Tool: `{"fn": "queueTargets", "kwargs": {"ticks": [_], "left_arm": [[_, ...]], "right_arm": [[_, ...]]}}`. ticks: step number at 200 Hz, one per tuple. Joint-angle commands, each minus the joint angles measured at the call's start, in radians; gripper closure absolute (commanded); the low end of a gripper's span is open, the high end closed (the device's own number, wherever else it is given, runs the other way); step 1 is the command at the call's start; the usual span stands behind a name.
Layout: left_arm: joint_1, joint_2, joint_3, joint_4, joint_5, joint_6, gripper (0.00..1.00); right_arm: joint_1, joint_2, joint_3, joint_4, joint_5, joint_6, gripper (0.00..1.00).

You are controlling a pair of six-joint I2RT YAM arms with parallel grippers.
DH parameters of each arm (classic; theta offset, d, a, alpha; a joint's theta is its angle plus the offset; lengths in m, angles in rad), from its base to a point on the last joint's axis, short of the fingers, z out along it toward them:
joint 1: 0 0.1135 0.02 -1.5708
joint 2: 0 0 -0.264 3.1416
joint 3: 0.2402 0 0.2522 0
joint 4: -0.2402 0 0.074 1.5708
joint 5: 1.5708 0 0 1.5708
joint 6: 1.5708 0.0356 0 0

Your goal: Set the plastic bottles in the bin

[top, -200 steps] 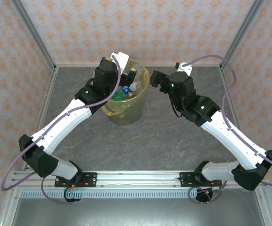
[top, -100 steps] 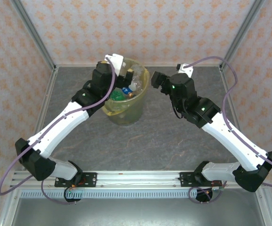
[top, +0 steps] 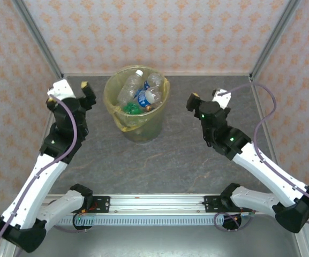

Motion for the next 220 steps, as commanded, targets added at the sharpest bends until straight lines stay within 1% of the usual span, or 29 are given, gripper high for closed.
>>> {"fn": "queueTargets", "kwargs": {"ticks": [1,13,29,41,54,75,95,119,133,156,165,173,183,193,204,215,220], "left_arm": [[0.049,-0.07,-0.153,-0.057,-0.119,-0.101,0.01],[0.08,-0.104,-0.247,-0.06,-0.13,-0.144,0.01],[0.12,-0.138,-0.368,-0.016,-0.119,-0.172,0.01],[0.158,-0.15,-0.454,0.055,-0.08,-0.184,0.01],[0.201,-0.142,-0.526,0.129,-0.022,-0.182,0.01],[0.243,-0.077,-0.596,0.248,-0.006,-0.182,0.01],[0.265,0.022,-0.618,0.385,0.047,-0.099,0.01],[0.277,0.171,-0.608,0.538,0.047,-0.035,0.01],[0.288,0.26,-0.598,0.613,0.033,-0.037,0.01],[0.293,0.383,-0.604,0.774,0.076,-0.004,0.01],[0.293,0.419,-0.619,0.85,0.084,0.008,0.01],[0.293,0.447,-0.637,0.927,0.093,0.023,0.01],[0.294,0.474,-0.667,1.021,0.111,0.048,0.01],[0.295,0.507,-0.703,1.157,0.141,0.092,0.01],[0.296,0.518,-0.682,1.139,0.186,0.096,0.0],[0.297,0.545,-0.696,1.235,0.208,0.12,0.0],[0.297,0.55,-0.688,1.224,0.225,0.118,0.0]], "right_arm": [[-0.056,-0.049,-0.127,0.136,0.108,-0.049,0.0],[-0.101,-0.064,-0.201,0.183,0.107,-0.061,0.0],[-0.17,-0.06,-0.286,0.244,0.102,-0.092,0.0],[-0.217,-0.042,-0.331,0.274,0.108,-0.106,0.0],[-0.257,-0.022,-0.401,0.374,0.118,-0.161,0.0],[-0.312,0.009,-0.51,0.55,0.11,-0.212,0.0],[-0.378,0.063,-0.572,0.657,0.065,-0.211,0.0],[-0.44,0.159,-0.599,0.744,0.036,-0.212,0.0],[-0.471,0.217,-0.62,0.825,0.008,-0.23,0.0],[-0.518,0.29,-0.665,1.0,-0.06,-0.282,0.0],[-0.531,0.32,-0.674,1.06,-0.078,-0.313,0.0],[-0.539,0.333,-0.66,1.063,-0.09,-0.32,0.0],[-0.544,0.346,-0.675,1.138,-0.097,-0.33,0.0],[-0.554,0.355,-0.688,1.194,-0.13,-0.34,0.0],[-0.564,0.371,-0.689,1.236,-0.163,-0.344,0.0],[-0.568,0.39,-0.687,1.269,-0.188,-0.342,0.0],[-0.569,0.398,-0.685,1.283,-0.211,-0.337,0.0]]}}
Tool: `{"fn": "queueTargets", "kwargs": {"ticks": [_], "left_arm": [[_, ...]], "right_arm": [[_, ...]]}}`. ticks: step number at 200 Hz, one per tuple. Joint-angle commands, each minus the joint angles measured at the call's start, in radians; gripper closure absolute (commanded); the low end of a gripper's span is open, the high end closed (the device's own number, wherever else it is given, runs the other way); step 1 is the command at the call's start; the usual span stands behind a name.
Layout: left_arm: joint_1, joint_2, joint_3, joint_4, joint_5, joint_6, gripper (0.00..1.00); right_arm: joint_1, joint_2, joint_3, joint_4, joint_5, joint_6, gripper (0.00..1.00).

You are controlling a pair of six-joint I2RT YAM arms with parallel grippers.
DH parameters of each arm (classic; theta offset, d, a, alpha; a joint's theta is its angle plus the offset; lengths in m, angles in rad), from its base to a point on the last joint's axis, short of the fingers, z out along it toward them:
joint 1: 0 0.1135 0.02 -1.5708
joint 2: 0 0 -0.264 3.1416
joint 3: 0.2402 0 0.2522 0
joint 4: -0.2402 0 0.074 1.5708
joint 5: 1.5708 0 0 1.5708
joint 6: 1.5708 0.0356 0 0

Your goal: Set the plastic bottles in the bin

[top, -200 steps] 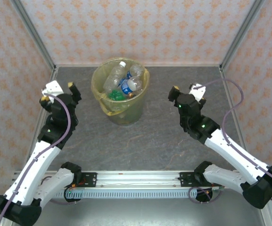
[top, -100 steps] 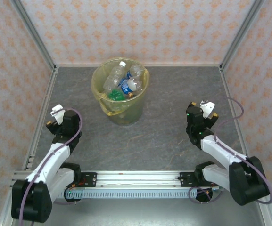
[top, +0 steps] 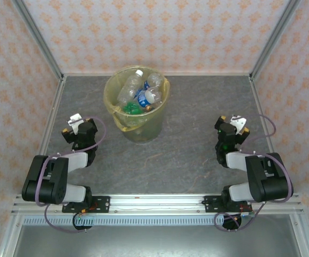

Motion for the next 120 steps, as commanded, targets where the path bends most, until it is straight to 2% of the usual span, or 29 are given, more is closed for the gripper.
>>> {"fn": "queueTargets", "kwargs": {"ticks": [1,15,27,44,54,63,76,120], "left_arm": [[0.008,0.031,-0.001,0.226,0.09,0.058,0.0],[0.008,0.046,0.017,0.213,0.134,0.055,0.0],[0.01,0.053,0.006,0.249,0.155,0.031,0.01],[0.01,0.119,-0.084,0.504,0.246,0.078,0.0],[0.01,0.128,-0.113,0.517,0.298,0.082,0.0],[0.01,0.158,-0.129,0.612,0.29,0.094,0.0],[0.011,0.144,-0.121,0.568,0.292,0.085,0.01],[0.01,0.154,-0.125,0.594,0.288,0.093,0.01]], "right_arm": [[-0.012,0.034,-0.007,0.181,-0.089,-0.023,0.0],[-0.016,0.069,-0.022,0.251,-0.206,-0.065,0.0],[-0.016,0.1,-0.04,0.313,-0.229,-0.078,0.0],[-0.03,0.105,-0.069,0.355,-0.249,-0.06,0.0],[-0.033,0.125,-0.109,0.442,-0.265,-0.067,0.0],[-0.033,0.149,-0.138,0.536,-0.275,-0.076,0.0],[-0.033,0.125,-0.111,0.44,-0.276,-0.07,0.0],[-0.04,0.142,-0.087,0.421,-0.287,-0.067,0.0]]}}
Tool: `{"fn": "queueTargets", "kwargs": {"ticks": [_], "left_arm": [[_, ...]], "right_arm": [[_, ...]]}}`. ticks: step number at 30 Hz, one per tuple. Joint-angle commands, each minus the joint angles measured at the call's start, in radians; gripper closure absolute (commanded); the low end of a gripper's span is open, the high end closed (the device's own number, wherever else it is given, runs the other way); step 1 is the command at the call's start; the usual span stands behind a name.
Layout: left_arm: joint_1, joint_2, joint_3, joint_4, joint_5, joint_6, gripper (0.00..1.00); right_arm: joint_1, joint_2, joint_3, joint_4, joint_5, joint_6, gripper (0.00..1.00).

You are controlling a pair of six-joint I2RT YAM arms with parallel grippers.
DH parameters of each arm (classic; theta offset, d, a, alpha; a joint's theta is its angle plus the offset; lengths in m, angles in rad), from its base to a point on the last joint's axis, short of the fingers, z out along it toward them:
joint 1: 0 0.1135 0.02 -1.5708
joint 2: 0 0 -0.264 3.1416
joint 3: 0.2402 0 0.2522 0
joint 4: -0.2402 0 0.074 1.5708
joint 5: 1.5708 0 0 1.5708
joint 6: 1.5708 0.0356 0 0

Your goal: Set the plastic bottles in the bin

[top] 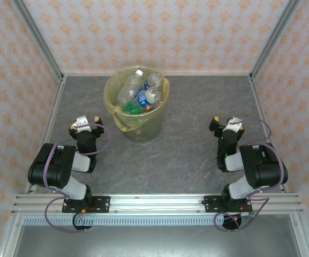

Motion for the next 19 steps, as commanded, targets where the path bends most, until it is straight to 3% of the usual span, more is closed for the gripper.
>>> {"fn": "queueTargets", "kwargs": {"ticks": [1,19], "left_arm": [[0.009,-0.001,0.002,0.086,0.026,0.017,0.01],[0.002,0.001,0.007,0.083,0.034,0.028,0.01]], "right_arm": [[-0.009,0.003,0.017,0.047,-0.015,-0.01,0.0],[-0.009,0.0,0.016,0.041,-0.017,-0.011,0.0]]}}
